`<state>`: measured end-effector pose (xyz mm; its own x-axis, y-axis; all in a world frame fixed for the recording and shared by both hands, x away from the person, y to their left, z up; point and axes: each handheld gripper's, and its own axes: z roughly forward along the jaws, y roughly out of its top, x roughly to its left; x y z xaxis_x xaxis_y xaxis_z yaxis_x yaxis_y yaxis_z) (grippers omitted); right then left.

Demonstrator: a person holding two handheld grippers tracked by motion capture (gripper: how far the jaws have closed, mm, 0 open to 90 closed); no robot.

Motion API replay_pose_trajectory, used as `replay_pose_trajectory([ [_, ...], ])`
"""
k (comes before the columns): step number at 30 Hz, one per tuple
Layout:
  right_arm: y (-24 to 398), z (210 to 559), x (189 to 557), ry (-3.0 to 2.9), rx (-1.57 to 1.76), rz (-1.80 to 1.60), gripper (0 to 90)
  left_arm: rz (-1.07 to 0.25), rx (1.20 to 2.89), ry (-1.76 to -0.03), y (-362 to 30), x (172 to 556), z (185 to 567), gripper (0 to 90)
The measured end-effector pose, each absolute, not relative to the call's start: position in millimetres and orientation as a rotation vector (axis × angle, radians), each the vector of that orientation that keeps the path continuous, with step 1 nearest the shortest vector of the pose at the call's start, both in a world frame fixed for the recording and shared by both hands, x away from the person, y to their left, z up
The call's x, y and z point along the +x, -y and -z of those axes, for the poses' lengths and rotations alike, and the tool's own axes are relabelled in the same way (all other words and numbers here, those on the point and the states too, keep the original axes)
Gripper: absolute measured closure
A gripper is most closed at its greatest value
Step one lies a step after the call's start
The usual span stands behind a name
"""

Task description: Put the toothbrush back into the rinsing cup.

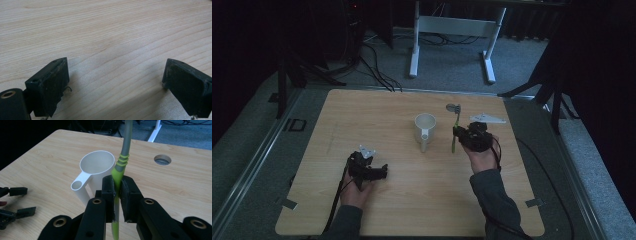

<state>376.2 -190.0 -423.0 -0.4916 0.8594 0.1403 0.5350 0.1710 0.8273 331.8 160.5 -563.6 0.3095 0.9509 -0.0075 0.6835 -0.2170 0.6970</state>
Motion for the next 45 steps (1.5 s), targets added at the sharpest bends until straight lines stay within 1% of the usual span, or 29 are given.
replay_pose_trajectory([
  [45,174,415,388,-2.062,1.322,-1.375,81.6,-0.577,1.981,-1.444,-160,332,564,7.3],
])
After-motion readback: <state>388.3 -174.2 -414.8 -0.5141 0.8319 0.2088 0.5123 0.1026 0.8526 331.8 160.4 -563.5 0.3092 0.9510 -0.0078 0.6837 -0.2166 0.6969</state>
